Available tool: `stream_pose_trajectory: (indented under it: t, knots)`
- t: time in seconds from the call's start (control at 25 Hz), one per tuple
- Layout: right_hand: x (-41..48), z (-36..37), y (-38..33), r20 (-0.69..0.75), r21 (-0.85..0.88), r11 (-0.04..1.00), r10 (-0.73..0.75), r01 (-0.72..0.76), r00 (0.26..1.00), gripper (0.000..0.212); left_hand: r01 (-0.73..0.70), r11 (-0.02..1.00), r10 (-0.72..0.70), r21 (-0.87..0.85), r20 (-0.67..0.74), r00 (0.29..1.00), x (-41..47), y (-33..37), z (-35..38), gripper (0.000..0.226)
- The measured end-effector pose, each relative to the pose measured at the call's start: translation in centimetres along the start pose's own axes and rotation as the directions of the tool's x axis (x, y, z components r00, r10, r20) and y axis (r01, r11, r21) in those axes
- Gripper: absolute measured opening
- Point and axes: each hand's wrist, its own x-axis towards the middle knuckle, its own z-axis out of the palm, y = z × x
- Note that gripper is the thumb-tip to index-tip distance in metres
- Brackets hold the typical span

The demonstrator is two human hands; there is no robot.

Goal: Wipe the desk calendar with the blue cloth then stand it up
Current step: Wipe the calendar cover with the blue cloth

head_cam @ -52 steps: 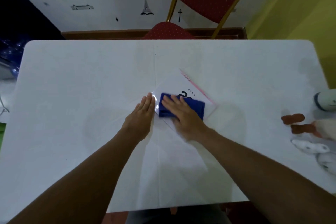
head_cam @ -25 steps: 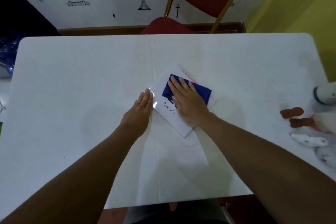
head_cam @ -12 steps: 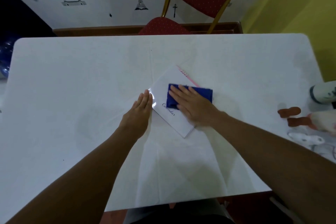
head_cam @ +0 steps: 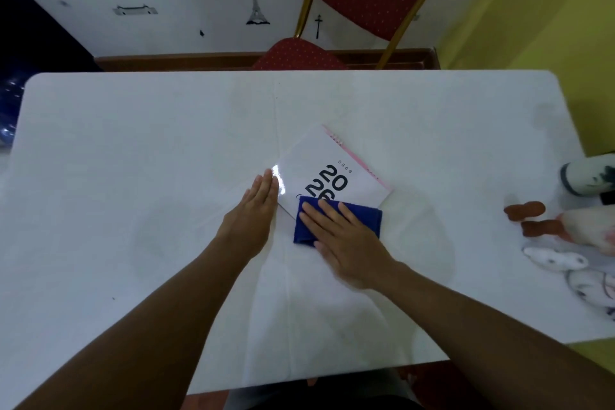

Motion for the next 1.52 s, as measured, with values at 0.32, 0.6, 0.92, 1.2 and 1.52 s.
stream_pose_trajectory:
  t: [0.32, 0.6, 0.92, 1.2, 1.52]
  knots:
    - [11.0, -3.4, 4.4, 0.010, 0.015, 0.984, 0.176, -0.176, 0.984, 0.057, -0.001, 1.000, 0.001, 0.006, 0.016, 1.000, 0.3, -0.4, 0.2, 0.082]
    - [4.0, -0.2, 0.1, -0.109, 0.109, 0.987, 0.127, -0.115, 0.986, 0.061, 0.022, 1.000, -0.023, 0.006, 0.026, 0.999, 0.3, -0.2, 0.2, 0.084]
    - [-1.9, 1.9, -3.0, -0.355, 0.209, 0.969, 0.200, -0.131, 0.913, 0.055, 0.030, 0.999, -0.030, 0.015, 0.034, 0.999, 0.4, 0.0, 0.0, 0.086]
    - [-1.7, -1.1, -2.7, -0.403, 0.126, 0.990, 0.107, -0.061, 0.909, 0.026, 0.029, 0.999, -0.031, 0.030, 0.045, 0.999, 0.3, 0.1, -0.3, 0.085]
    - [2.0, -8.1, -0.8, 0.067, 0.808, 0.507, 0.425, -0.299, 0.903, 0.027, 0.040, 0.999, -0.042, 0.034, 0.061, 0.997, 0.4, 0.1, -0.5, 0.085]
